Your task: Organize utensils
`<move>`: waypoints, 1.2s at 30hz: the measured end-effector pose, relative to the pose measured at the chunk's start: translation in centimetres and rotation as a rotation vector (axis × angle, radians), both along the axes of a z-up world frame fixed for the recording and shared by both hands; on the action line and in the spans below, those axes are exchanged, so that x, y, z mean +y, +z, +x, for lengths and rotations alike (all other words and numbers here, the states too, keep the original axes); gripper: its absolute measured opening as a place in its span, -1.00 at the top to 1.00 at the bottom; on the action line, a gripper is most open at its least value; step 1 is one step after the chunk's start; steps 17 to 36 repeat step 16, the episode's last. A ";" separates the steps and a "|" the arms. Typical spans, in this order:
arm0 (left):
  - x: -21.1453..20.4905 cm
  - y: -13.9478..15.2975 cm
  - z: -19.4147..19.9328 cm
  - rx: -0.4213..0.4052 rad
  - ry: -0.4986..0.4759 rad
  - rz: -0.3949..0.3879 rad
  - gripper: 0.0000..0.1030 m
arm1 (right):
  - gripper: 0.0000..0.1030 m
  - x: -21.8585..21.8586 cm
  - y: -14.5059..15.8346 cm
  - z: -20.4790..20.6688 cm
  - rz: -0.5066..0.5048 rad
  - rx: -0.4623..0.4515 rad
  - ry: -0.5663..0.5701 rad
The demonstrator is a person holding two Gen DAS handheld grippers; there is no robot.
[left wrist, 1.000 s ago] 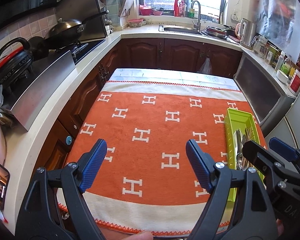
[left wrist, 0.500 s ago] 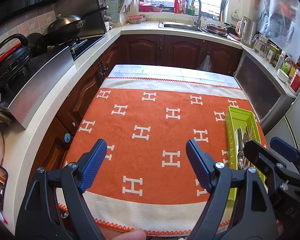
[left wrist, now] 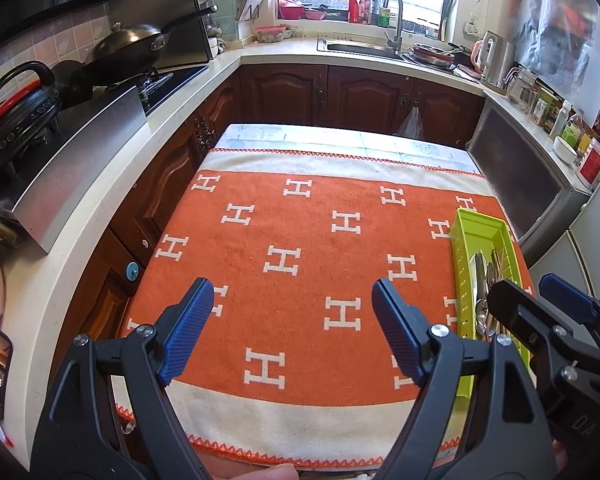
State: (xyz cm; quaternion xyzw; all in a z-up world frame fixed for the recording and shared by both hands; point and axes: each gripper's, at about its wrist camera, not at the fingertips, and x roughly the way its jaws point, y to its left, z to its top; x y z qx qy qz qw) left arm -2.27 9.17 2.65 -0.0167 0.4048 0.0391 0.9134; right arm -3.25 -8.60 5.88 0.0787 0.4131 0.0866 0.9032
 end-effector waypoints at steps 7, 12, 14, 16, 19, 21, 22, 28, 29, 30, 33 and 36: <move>-0.2 -0.7 -0.1 0.007 -0.010 -0.013 -0.54 | -0.58 -0.3 -0.9 -0.4 0.000 0.004 -0.009; 0.1 -0.8 -0.2 0.011 -0.011 -0.025 -0.54 | -0.58 -0.3 -1.2 -0.6 -0.002 0.011 -0.011; 0.1 -0.8 -0.2 0.011 -0.011 -0.026 -0.54 | -0.58 -0.2 -1.1 -0.5 -0.004 0.011 -0.011; 0.2 -0.8 -0.1 0.013 -0.011 -0.027 -0.54 | -0.58 -0.3 -1.2 -0.6 -0.005 0.012 -0.010; 0.2 -0.8 -0.1 0.013 -0.011 -0.027 -0.54 | -0.58 -0.3 -1.2 -0.6 -0.005 0.012 -0.010; 0.2 -0.8 -0.1 0.013 -0.011 -0.027 -0.54 | -0.58 -0.3 -1.2 -0.6 -0.005 0.012 -0.010; 0.2 -0.8 -0.1 0.013 -0.011 -0.027 -0.54 | -0.58 -0.3 -1.2 -0.6 -0.005 0.012 -0.010; 0.2 -0.8 -0.1 0.013 -0.011 -0.027 -0.54 | -0.58 -0.3 -1.2 -0.6 -0.005 0.012 -0.010; 0.2 -0.8 -0.1 0.013 -0.011 -0.027 -0.54 | -0.58 -0.3 -1.2 -0.6 -0.005 0.012 -0.010; 0.2 -0.8 -0.1 0.013 -0.011 -0.027 -0.54 | -0.58 -0.3 -1.2 -0.6 -0.005 0.012 -0.010; 0.2 -0.8 -0.1 0.013 -0.011 -0.027 -0.54 | -0.58 -0.3 -1.2 -0.6 -0.005 0.012 -0.010; 0.2 -0.8 -0.1 0.013 -0.011 -0.027 -0.54 | -0.58 -0.3 -1.2 -0.6 -0.005 0.012 -0.010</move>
